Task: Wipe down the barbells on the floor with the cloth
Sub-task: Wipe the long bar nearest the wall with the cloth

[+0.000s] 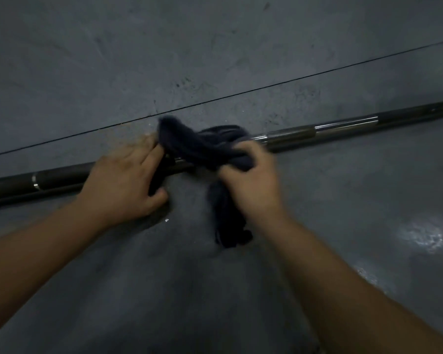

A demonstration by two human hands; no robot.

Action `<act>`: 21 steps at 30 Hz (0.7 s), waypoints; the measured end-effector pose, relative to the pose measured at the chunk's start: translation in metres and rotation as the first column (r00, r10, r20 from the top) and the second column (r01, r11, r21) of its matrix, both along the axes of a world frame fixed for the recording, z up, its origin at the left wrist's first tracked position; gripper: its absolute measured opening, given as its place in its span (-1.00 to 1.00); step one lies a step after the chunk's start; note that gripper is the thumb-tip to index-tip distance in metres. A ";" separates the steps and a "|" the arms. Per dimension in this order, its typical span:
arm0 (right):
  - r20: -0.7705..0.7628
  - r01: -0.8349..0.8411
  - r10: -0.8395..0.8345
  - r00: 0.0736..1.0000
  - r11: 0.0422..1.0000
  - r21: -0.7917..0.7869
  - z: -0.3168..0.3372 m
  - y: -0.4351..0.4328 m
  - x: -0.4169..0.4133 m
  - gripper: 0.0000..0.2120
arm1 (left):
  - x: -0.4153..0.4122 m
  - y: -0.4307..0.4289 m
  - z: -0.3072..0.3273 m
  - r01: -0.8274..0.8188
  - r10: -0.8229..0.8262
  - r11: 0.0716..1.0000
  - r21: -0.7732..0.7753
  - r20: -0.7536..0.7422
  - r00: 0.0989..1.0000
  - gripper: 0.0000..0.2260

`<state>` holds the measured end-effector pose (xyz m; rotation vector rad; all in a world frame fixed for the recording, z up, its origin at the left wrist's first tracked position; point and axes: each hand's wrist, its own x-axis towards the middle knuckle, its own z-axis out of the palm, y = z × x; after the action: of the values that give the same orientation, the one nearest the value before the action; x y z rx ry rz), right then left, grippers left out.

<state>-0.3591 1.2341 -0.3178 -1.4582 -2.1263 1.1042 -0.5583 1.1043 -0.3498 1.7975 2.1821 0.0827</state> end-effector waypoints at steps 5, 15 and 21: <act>0.117 0.569 -0.594 0.796 0.800 0.189 -0.003 0.096 0.063 -0.62 | 0.038 -0.036 -0.002 0.039 -0.039 0.999 0.001 0.059 0.997 -0.17; 0.277 -0.021 -0.048 0.960 0.970 0.242 -0.007 0.005 0.072 -0.66 | 0.062 -0.030 -0.007 -0.110 0.076 0.979 0.171 0.189 0.979 -0.70; 0.264 0.247 -0.324 0.908 0.926 0.286 -0.035 -0.064 0.014 -0.63 | 0.074 -0.032 -0.009 -0.186 0.157 0.974 0.131 0.209 0.965 -0.48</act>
<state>-0.3449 1.1699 -0.3526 -1.8387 -2.0572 0.5098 -0.4842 1.0721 -0.3585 1.5913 2.2324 0.4554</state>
